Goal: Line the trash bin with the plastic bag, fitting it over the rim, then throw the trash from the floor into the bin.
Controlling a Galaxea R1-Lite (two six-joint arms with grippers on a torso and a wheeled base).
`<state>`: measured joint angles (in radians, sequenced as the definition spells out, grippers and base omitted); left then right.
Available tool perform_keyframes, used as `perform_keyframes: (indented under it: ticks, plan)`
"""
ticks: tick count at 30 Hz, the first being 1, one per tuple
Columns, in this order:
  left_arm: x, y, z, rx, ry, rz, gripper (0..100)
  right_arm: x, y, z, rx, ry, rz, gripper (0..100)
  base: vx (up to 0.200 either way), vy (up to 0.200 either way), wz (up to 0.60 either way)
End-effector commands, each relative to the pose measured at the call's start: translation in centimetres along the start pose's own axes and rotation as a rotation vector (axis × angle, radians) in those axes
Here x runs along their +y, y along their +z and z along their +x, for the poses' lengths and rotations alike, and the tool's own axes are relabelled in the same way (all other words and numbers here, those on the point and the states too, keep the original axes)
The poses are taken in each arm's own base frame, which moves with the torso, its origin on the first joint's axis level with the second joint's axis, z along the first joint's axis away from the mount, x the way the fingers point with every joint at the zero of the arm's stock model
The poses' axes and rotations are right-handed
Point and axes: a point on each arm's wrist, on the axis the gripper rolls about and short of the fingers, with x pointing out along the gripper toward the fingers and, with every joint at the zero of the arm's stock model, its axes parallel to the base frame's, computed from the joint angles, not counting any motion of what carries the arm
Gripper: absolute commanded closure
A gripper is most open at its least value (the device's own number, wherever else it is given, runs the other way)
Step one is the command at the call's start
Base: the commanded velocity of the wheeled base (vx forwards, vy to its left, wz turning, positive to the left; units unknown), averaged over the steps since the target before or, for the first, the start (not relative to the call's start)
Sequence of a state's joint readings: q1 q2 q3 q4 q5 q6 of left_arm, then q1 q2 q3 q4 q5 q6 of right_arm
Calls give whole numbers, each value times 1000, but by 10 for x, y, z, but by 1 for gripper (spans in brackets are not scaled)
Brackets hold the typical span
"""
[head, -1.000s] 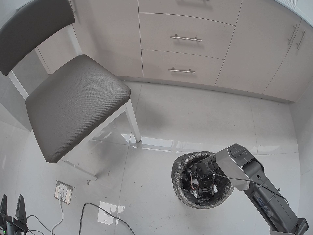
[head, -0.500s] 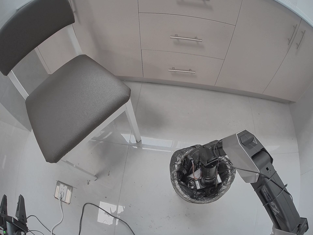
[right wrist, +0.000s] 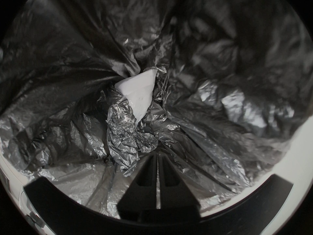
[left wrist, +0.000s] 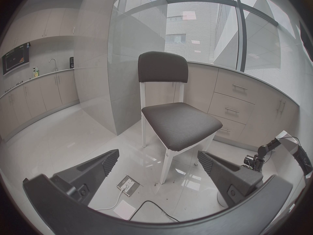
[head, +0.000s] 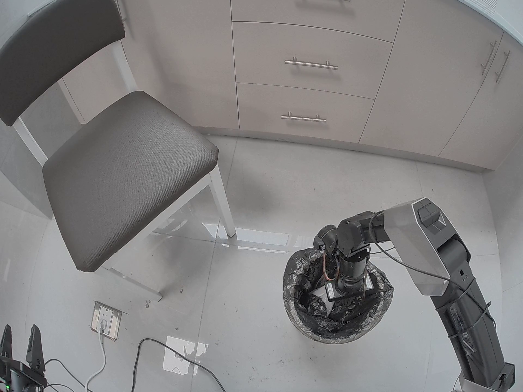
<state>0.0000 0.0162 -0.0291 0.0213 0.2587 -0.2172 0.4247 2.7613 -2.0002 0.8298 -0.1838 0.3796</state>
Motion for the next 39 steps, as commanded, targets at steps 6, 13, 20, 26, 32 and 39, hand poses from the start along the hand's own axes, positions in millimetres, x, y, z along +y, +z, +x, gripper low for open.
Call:
perform_keyframes:
  ticks: [6, 13, 20, 26, 32, 39]
  plan:
    - [0, 0, -1, -14, -2, -3, 0, -9, -2, -57, -63, 0, 3, 100, 0, 0, 0]
    - [0, -1, -1, -10, -11, 4, 0, -50, -23, -168, -161, 15, 44, 100, 0, 0, 0]
    - [0, 0, -1, -11, -13, -3, 0, -107, -78, -278, -295, 46, 69, 100, 0, 0, 0]
    - [-1, -1, -1, 2, -82, 48, 0, -165, -165, -360, -430, 76, 112, 100, 0, 0, 0]
    - [-4, -8, 0, 33, -240, 209, 0, -202, -261, -404, -550, 103, 108, 100, 0, 0, 0]
    - [-4, -7, 0, 28, -245, 188, 0, -236, -361, -427, -769, 114, 74, 100, 0, 0, 0]
